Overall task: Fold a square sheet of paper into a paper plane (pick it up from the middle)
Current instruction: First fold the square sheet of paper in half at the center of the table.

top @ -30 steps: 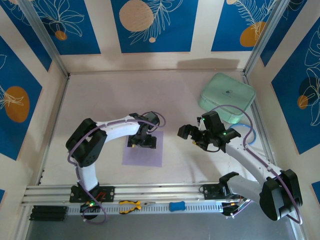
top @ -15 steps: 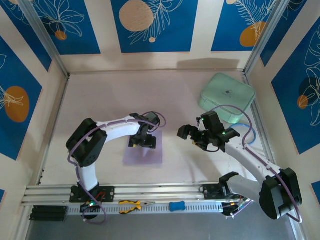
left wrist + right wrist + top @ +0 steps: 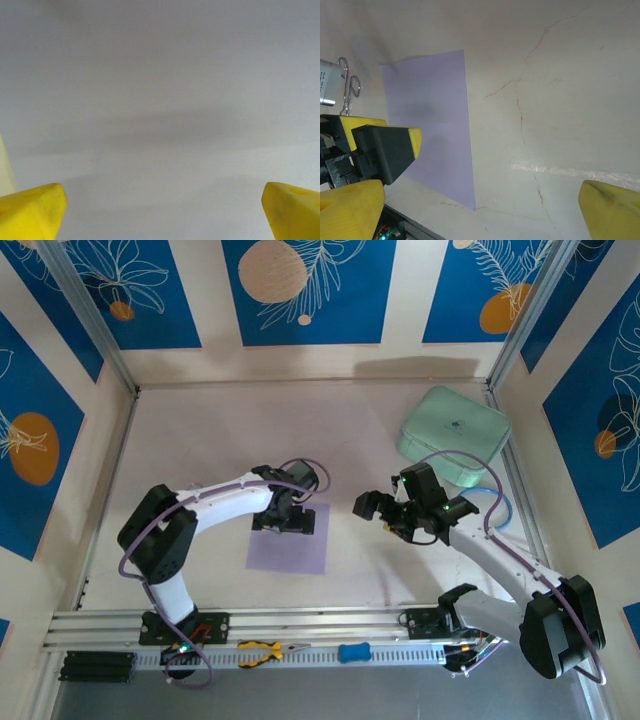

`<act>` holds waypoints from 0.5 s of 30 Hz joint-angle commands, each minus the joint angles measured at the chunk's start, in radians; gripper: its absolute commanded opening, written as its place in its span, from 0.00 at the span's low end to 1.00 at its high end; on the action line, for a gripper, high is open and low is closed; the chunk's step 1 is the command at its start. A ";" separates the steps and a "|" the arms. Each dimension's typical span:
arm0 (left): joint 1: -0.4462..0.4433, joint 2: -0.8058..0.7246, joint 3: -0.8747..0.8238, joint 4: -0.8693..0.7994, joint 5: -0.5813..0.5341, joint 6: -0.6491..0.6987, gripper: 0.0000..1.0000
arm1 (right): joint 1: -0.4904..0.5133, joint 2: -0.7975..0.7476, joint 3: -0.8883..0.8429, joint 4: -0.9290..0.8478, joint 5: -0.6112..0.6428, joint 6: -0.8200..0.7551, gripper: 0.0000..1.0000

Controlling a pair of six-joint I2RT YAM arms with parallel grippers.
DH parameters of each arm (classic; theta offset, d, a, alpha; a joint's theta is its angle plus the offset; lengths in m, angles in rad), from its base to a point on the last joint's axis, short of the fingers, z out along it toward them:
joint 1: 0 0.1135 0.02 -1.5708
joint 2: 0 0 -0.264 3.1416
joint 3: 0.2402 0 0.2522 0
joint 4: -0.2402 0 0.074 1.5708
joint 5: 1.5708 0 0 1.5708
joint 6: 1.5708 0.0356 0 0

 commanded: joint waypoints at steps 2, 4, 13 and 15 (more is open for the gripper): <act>-0.010 0.014 -0.016 -0.029 0.027 -0.016 1.00 | 0.009 0.008 0.012 -0.013 -0.006 0.006 1.00; -0.010 0.035 -0.012 -0.026 0.033 -0.011 1.00 | 0.008 0.009 0.009 -0.011 -0.008 0.007 1.00; -0.010 0.094 -0.022 0.001 0.065 -0.004 1.00 | 0.012 0.008 0.004 -0.014 -0.004 0.008 1.00; -0.010 0.104 -0.026 0.004 0.071 -0.002 1.00 | 0.012 0.011 0.004 -0.014 -0.003 0.007 1.00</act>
